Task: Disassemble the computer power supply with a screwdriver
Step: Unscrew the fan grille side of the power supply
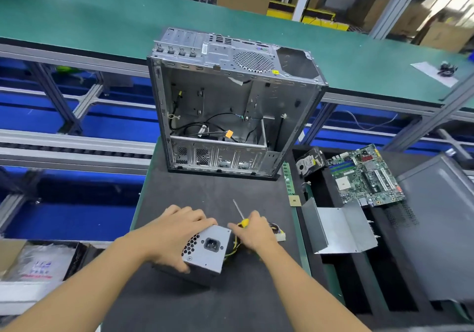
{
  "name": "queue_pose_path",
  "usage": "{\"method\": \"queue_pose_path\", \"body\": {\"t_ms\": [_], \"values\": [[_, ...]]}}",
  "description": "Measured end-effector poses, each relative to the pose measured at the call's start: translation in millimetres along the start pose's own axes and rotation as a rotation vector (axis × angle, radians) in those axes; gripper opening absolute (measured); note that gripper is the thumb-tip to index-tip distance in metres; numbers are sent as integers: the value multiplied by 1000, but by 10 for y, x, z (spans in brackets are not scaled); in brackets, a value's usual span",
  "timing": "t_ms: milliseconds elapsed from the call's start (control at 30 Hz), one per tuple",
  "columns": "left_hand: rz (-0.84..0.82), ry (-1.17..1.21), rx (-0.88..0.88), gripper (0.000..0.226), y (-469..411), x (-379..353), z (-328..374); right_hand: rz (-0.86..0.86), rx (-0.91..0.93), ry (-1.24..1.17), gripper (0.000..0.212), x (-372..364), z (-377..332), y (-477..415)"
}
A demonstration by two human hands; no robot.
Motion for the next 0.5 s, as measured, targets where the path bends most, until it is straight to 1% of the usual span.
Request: {"method": "queue_pose_path", "body": {"t_ms": [33, 67, 167, 200, 233, 300, 333, 367, 433, 500], "values": [[11, 0, 7, 89, -1, -7, 27, 0, -14, 58, 62, -64, -34, -10], [21, -8, 8, 89, -1, -8, 49, -4, -20, 97, 60, -127, -48, -9], [45, -33, 5, 89, 6, 11, 98, 25, -32, 172, 44, -202, -9, 13], [50, -34, 10, 90, 14, 5, 107, 39, -42, 148, 41, -210, 22, 11], [57, -37, 16, 91, 18, -5, 111, 55, -60, 72, 38, -211, 43, 7], [78, -43, 37, 94, 11, -27, 123, 116, -70, -148, 34, -189, 45, 20], [94, -43, 53, 94, 0, -41, 132, 167, -38, -230, 34, -162, 33, 30], [113, -41, 70, 94, -19, -49, 136, 222, 19, -261, 34, -131, 22, 38], [137, -40, 99, 96, -80, -44, 130, 296, 149, -202, 36, -72, -3, 78], [137, -53, 110, 99, -159, -44, 121, 306, 236, -119, 34, -27, -10, 99]]}}
Point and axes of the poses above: each hand's wrist, its own y-axis away from the middle knuckle, its own x-axis out of the back of the hand, z = x × y, the point moved 2 cm from there along -y, towards the middle knuckle, and after that the axes turned 6 degrees about z, right-handed, at the moved point
